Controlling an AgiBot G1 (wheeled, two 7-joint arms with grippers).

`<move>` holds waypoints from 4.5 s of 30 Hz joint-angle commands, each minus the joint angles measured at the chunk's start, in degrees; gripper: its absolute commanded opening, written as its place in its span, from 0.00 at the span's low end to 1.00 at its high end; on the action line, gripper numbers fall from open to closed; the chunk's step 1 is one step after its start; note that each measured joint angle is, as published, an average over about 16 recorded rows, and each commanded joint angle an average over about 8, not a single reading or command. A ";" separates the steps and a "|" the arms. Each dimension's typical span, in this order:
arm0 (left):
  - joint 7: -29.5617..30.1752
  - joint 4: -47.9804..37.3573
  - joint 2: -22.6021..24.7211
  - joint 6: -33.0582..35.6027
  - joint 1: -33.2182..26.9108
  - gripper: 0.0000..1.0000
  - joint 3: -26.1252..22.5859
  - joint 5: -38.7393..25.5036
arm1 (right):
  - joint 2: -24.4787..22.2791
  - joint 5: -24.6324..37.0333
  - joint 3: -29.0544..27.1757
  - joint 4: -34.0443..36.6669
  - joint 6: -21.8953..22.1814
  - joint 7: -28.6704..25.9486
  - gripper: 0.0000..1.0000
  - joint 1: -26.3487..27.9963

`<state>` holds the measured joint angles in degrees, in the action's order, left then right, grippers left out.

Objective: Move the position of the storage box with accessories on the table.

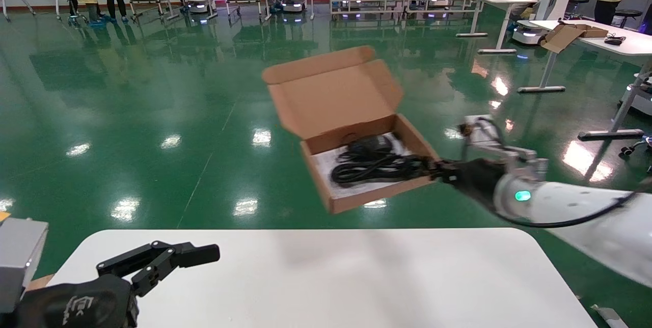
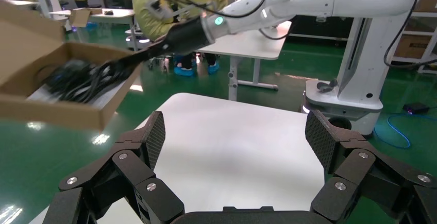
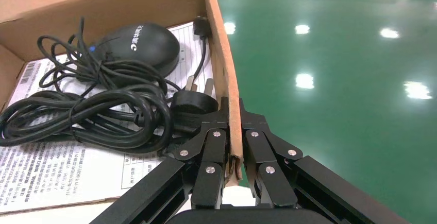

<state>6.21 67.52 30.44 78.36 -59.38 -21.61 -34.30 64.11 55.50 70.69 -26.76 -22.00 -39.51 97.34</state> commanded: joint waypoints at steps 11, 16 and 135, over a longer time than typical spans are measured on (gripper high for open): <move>0.00 0.00 0.00 0.00 0.00 1.00 0.00 0.00 | -12.12 -1.00 -2.31 0.77 -3.33 5.15 0.00 -0.69; 0.00 0.00 0.00 0.00 0.00 1.00 0.00 0.00 | -17.15 -1.17 -2.53 -0.62 -4.05 6.74 0.00 -3.09; 0.00 -0.02 0.00 -0.02 0.01 1.00 0.01 0.01 | -12.25 -31.43 -31.02 7.15 -20.18 38.80 1.00 -18.40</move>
<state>6.20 67.51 30.44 78.35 -59.37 -21.60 -34.29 51.90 24.26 39.65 -19.45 -42.13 -0.68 79.06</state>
